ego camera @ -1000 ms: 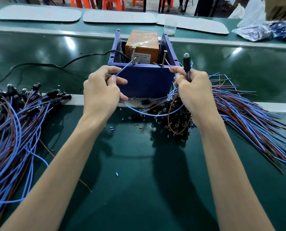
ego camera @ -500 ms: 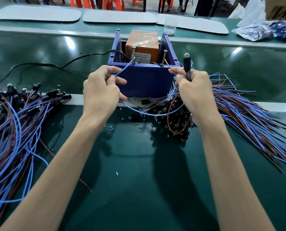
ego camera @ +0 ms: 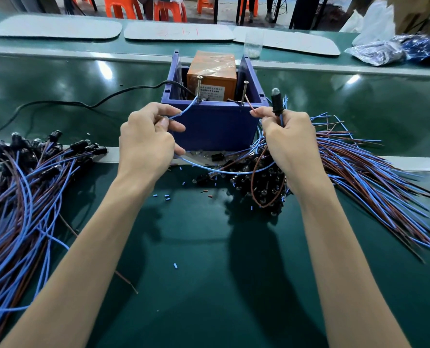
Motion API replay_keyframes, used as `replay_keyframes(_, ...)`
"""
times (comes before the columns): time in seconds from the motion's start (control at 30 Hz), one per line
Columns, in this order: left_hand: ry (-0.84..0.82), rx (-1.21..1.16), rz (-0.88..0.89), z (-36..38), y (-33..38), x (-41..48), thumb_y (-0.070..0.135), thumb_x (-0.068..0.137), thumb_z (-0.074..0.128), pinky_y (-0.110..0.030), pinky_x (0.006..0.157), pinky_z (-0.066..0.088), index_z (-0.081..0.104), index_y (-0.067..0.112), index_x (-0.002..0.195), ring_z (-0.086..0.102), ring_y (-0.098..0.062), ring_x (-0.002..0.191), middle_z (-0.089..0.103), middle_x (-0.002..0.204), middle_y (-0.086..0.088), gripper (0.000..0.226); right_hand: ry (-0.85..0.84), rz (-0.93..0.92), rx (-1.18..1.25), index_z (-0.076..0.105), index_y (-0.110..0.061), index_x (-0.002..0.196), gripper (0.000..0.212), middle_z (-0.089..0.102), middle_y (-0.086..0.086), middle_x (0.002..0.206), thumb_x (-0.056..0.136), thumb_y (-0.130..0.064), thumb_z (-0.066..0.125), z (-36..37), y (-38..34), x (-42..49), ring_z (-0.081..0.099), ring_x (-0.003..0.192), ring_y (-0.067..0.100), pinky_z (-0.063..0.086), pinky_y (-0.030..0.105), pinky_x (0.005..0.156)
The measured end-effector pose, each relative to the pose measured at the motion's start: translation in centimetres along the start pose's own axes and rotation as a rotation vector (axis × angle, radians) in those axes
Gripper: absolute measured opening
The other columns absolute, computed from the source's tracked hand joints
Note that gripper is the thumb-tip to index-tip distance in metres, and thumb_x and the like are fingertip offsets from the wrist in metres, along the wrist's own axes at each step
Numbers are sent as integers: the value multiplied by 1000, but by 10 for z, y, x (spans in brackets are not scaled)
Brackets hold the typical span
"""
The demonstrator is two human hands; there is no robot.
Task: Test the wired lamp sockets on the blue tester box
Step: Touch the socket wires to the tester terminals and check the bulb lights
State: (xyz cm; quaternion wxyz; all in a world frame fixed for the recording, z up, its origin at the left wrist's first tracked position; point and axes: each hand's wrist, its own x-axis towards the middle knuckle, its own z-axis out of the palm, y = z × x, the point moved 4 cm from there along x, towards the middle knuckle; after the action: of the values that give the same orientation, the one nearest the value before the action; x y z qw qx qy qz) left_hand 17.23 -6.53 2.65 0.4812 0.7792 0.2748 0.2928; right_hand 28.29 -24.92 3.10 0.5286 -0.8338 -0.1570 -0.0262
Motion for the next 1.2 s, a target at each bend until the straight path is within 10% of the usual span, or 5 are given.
replay_keyframes(0.23, -11, 4, 6, -4, -2, 4, 5, 98, 40, -46, 66, 59, 59, 36, 82, 56, -5, 38, 64, 70, 14, 39, 2, -10, -6, 73, -23, 101, 31, 39, -21, 33, 92, -13, 45, 1, -2, -2, 35, 36, 4, 23, 15, 43)
replay_keyframes(0.43, -1, 23, 51, -4, -2, 5, 5, 99, 40, -26, 51, 55, 61, 27, 92, 58, -5, 39, 63, 73, 13, 31, 34, -38, -62, 39, -19, 52, 41, 33, -7, 47, 91, -15, 50, 0, -4, -2, 29, 49, 13, 23, 28, 50)
replay_keyframes(1.2, -31, 26, 66, -4, 0, 4, 4, 99, 39, -18, 49, 51, 59, 28, 91, 56, -3, 40, 63, 74, 12, 33, 25, -31, -30, 33, -21, 48, 46, 32, -13, 34, 91, -15, 49, -2, -3, -2, 27, 44, 8, 21, 22, 45)
